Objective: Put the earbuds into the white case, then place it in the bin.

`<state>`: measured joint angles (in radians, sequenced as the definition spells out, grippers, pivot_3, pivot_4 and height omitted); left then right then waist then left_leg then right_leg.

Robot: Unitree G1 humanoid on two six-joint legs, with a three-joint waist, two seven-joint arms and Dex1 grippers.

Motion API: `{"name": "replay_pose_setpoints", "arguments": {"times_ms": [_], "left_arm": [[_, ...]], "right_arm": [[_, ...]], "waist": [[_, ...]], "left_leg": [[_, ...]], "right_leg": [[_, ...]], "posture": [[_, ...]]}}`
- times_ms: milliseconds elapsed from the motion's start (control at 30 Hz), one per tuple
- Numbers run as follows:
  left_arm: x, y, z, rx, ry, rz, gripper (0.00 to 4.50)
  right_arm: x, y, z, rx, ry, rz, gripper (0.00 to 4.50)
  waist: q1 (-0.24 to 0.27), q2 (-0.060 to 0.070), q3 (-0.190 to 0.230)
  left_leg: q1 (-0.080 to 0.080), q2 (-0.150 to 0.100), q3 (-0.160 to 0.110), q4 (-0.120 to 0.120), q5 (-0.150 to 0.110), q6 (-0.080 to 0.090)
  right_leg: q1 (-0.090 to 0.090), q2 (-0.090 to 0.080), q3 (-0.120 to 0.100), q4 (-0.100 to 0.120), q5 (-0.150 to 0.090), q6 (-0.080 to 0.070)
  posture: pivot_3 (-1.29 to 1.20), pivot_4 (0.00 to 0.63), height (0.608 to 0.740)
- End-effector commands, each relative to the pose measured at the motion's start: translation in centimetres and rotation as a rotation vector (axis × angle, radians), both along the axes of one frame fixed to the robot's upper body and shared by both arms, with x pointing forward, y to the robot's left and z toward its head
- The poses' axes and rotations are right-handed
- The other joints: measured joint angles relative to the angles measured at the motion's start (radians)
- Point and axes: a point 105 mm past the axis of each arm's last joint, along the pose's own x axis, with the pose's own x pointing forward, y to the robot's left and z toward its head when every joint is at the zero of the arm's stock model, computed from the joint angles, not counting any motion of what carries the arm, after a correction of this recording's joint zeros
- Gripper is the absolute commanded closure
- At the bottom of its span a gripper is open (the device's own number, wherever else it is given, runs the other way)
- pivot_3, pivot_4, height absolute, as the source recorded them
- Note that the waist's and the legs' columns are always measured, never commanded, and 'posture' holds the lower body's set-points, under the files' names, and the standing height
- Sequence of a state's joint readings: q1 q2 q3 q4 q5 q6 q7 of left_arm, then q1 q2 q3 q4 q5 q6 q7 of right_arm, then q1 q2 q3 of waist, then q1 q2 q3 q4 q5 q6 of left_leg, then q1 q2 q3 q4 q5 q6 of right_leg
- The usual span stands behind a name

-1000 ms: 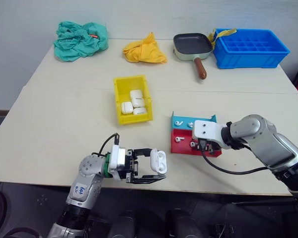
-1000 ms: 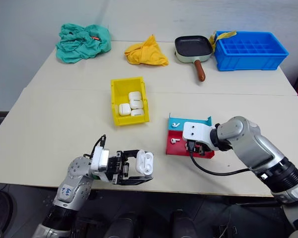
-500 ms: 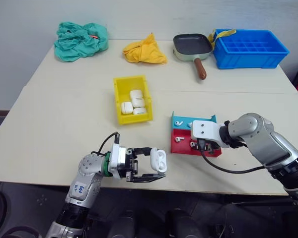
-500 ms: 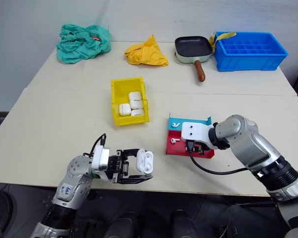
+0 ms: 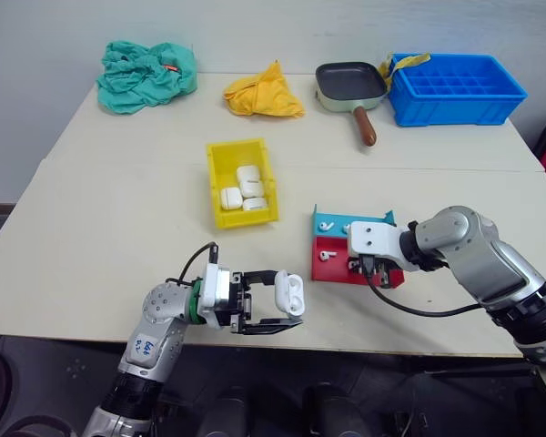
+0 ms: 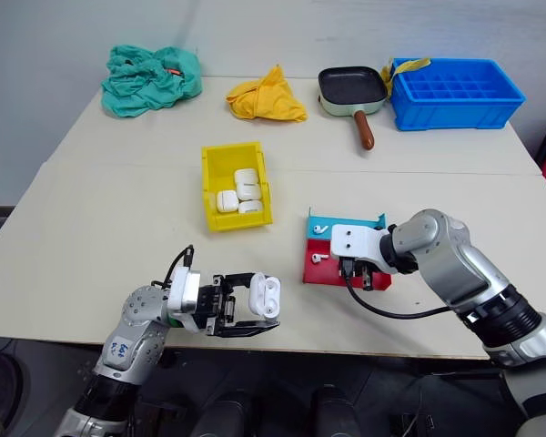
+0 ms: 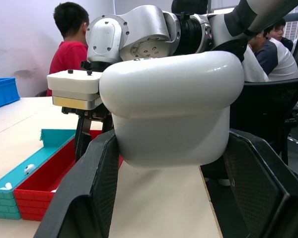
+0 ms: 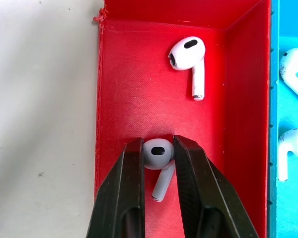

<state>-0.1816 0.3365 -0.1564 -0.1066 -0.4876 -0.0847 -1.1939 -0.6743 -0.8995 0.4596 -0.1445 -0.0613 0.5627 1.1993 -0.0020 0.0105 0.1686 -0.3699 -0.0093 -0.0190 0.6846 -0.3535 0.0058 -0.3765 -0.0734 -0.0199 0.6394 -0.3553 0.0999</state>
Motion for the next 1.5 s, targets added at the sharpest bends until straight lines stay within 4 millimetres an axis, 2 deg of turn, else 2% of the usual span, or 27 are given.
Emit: {"name": "replay_pose_setpoints", "arguments": {"times_ms": [33,200,333,367,467,567,633,700,833,967,1133,1500], "left_arm": [[-0.3,0.4,0.4,-0.006,-0.015,0.007,1.76],[-0.1,0.6,0.5,-0.004,-0.018,0.012,1.76],[-0.3,0.5,0.9,-0.021,-0.025,0.008,1.76],[-0.2,0.5,1.2,-0.035,-0.014,0.006,1.76],[-0.3,0.4,1.7,-0.054,-0.019,-0.006,1.76],[0.0,0.1,2.1,-0.068,-0.054,-0.009,1.76],[0.1,-0.2,2.3,-0.073,-0.076,-0.020,1.76],[0.3,-0.3,2.4,-0.075,-0.073,-0.033,1.76],[0.3,-0.6,3.3,-0.105,-0.047,-0.092,1.76],[0.2,-1.0,4.6,-0.125,-0.055,-0.145,1.76],[0.3,-1.2,5.8,-0.147,-0.071,-0.152,1.76],[0.3,-1.7,6.2,-0.157,-0.086,-0.141,1.76]], "right_arm": [[0.2,-0.4,-0.4,-0.014,0.005,-0.014,4.08],[0.3,-0.2,0.3,0.018,-0.009,-0.002,4.08],[-0.4,0.1,3.3,0.146,-0.047,0.040,4.08],[-0.9,0.0,4.6,0.200,-0.081,0.080,4.08],[-3.0,0.2,7.8,0.394,-0.157,0.214,4.08],[-6.1,1.4,10.1,0.701,-0.181,0.350,4.08],[-7.6,2.2,12.1,0.945,-0.235,0.368,4.08],[-8.4,3.0,12.9,1.098,-0.218,0.345,4.08],[-10.1,5.3,13.1,1.248,-0.225,0.429,4.08],[-10.3,6.7,12.7,1.291,-0.222,0.488,4.08],[-10.3,7.5,12.0,1.282,-0.229,0.543,4.08],[-9.8,8.0,10.7,1.255,-0.228,0.541,4.08]], "waist": [[0.000,0.000,0.000],[0.000,0.000,0.000],[0.001,0.000,0.000],[0.003,0.000,0.000],[0.007,0.000,0.000],[0.005,-0.001,0.001],[0.004,-0.002,0.001],[-0.001,-0.002,0.001],[-0.001,-0.002,0.001],[0.000,-0.002,0.001],[0.000,-0.002,0.001],[0.000,-0.002,0.001]], "left_leg": [[0.000,0.000,0.000,0.000,0.000,0.000],[0.000,0.000,0.000,0.000,0.000,0.000],[0.000,0.000,0.000,0.000,0.000,0.000],[-0.001,0.000,0.000,0.000,0.000,0.000],[-0.002,0.000,-0.001,0.000,0.000,0.000],[-0.001,0.000,-0.001,0.000,0.000,0.000],[0.000,0.000,-0.001,0.000,0.000,0.000],[0.000,0.000,-0.001,0.000,0.000,0.000],[0.001,0.000,0.000,0.000,0.001,-0.001],[0.001,0.000,0.000,0.000,0.002,-0.001],[0.000,0.000,0.000,0.000,0.001,0.000],[0.000,0.000,0.000,0.000,0.002,0.000]], "right_leg": [[0.000,0.000,0.000,0.000,0.000,0.000],[0.000,0.000,0.000,0.000,0.000,0.000],[0.000,0.000,0.000,0.000,0.000,0.000],[0.000,0.000,0.000,0.000,0.000,0.000],[0.000,0.000,-0.001,-0.001,0.000,0.000],[0.001,0.000,-0.001,-0.002,0.000,0.000],[0.002,0.000,-0.002,-0.001,0.000,0.000],[0.001,0.000,-0.002,0.001,0.000,0.000],[0.000,0.000,-0.001,0.004,0.000,0.000],[0.000,0.000,0.000,0.004,0.000,0.000],[0.000,0.000,0.000,0.005,0.000,0.000],[0.000,0.000,0.000,0.004,0.000,0.000]], "posture": [[0.00,0.150,0.740],[0.00,0.150,0.740],[0.00,0.150,0.740],[0.00,0.150,0.740],[0.00,0.150,0.740],[0.00,0.150,0.740],[0.00,0.150,0.740],[0.00,0.150,0.740],[0.00,0.150,0.740],[0.00,0.150,0.740],[0.00,0.150,0.740],[0.00,0.150,0.740]]}}
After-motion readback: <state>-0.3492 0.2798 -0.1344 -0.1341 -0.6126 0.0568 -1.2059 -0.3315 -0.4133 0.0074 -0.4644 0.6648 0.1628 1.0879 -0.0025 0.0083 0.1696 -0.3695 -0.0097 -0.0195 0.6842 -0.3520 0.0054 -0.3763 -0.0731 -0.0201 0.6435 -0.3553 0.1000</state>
